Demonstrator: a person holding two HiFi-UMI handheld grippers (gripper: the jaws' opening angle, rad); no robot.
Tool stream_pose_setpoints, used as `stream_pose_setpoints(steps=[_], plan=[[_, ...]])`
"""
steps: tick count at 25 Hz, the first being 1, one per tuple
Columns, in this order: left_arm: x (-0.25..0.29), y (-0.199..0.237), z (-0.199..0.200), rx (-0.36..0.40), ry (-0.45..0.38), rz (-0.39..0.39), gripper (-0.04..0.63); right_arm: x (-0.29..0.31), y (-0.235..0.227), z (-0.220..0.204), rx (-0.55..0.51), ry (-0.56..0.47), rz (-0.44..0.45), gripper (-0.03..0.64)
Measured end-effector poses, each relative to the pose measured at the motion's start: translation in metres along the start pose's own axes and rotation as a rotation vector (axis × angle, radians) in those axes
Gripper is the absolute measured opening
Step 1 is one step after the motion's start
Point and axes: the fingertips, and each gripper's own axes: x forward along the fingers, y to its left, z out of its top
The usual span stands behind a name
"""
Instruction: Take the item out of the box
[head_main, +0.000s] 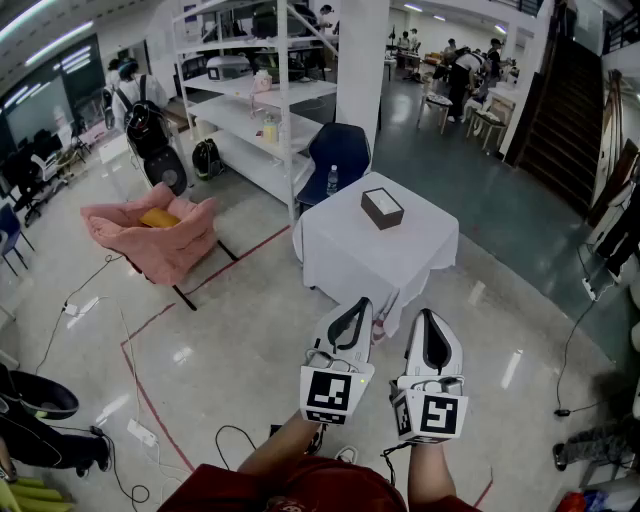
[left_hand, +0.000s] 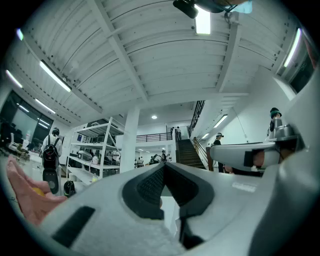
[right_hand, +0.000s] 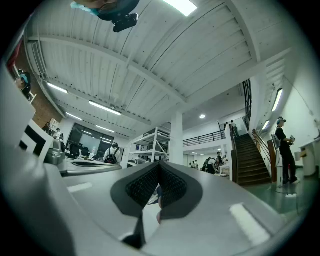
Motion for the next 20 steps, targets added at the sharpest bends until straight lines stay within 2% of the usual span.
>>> stream_pose_setpoints(steps=[10,15,20], plan=[[0.020,-0.028,-0.004,0.016,0.008,-0.048,0.003,-0.001,-0.027,-0.006,0.021,-0.005,-0.029,0.000],[0.030,-0.037,-0.005,0.016,0.005,-0.044,0.003,0.001,-0.044,-0.012,0.086,0.002,-0.026,0.000],[0.041,-0.052,-0.014,0.025,0.015,-0.036,0.003,-0.001,-0.066,-0.020,0.103,-0.004,-0.032,0.000]])
